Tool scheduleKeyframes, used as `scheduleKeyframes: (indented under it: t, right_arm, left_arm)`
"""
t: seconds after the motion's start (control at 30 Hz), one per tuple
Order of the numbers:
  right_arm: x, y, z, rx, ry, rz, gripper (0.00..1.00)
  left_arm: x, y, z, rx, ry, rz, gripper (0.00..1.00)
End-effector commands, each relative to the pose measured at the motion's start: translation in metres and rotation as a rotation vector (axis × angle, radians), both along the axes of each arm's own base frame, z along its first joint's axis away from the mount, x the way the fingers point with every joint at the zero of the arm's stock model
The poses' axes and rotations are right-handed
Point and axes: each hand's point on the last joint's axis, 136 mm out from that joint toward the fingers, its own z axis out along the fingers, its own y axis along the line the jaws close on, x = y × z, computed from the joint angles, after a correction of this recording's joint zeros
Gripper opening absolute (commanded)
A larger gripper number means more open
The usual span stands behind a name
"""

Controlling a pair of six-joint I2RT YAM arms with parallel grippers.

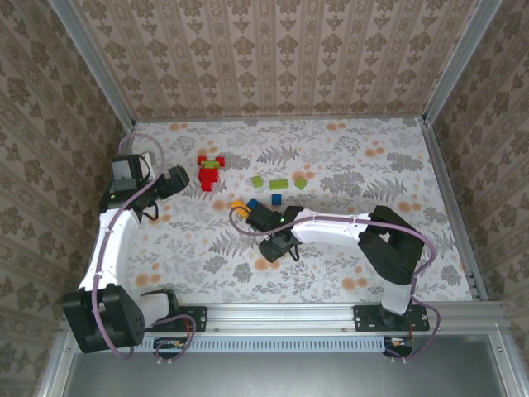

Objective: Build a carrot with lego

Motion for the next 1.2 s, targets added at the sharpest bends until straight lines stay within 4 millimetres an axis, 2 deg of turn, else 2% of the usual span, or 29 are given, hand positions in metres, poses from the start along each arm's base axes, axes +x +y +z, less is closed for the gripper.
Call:
scheduleKeyframes:
  t: [0.0, 0.17, 0.33, 0.43, 0.53, 0.63, 0.77, 0.93, 1.17]
  right_arm:
    - [-0.001, 0.002, 0.024, 0.039, -0.034, 0.000, 0.58]
    - [0.009, 0.009, 0.064, 0.061, -0.085, 0.030, 0.66]
    - [0.028, 0.023, 0.094, 0.020, -0.126, 0.105, 0.68]
    - [0.043, 0.035, 0.089, -0.037, -0.105, 0.174, 0.68]
    - [0.071, 0.038, 0.080, -0.088, -0.101, 0.180, 0.68]
    - [0.096, 0.042, 0.074, -0.048, -0.073, 0.153, 0.68]
    - [0.122, 0.042, 0.064, 0.004, -0.025, 0.119, 0.68]
    - [0.135, 0.035, 0.047, -0.018, 0.022, 0.132, 0.69]
    - [0.138, 0.029, 0.022, -0.005, 0.091, 0.135, 0.69]
  left_arm:
    - [0.001, -0.004, 0.001, 0.006, 0.000, -0.027, 1.00]
    - [0.001, -0.004, 0.001, 0.002, -0.001, -0.029, 1.00]
    - [0.001, -0.006, 0.002, -0.002, -0.006, -0.037, 1.00]
    - [0.001, -0.007, 0.002, -0.006, -0.005, -0.038, 1.00]
    - [0.001, -0.007, 0.002, -0.007, -0.006, -0.040, 1.00]
    - [0.000, -0.007, 0.004, -0.005, -0.012, -0.041, 1.00]
    - [-0.002, -0.008, 0.004, -0.009, -0.012, -0.041, 1.00]
    - [-0.002, -0.009, 0.004, -0.008, -0.013, -0.045, 1.00]
    - [-0.001, -0.008, 0.005, -0.006, -0.012, -0.043, 1.00]
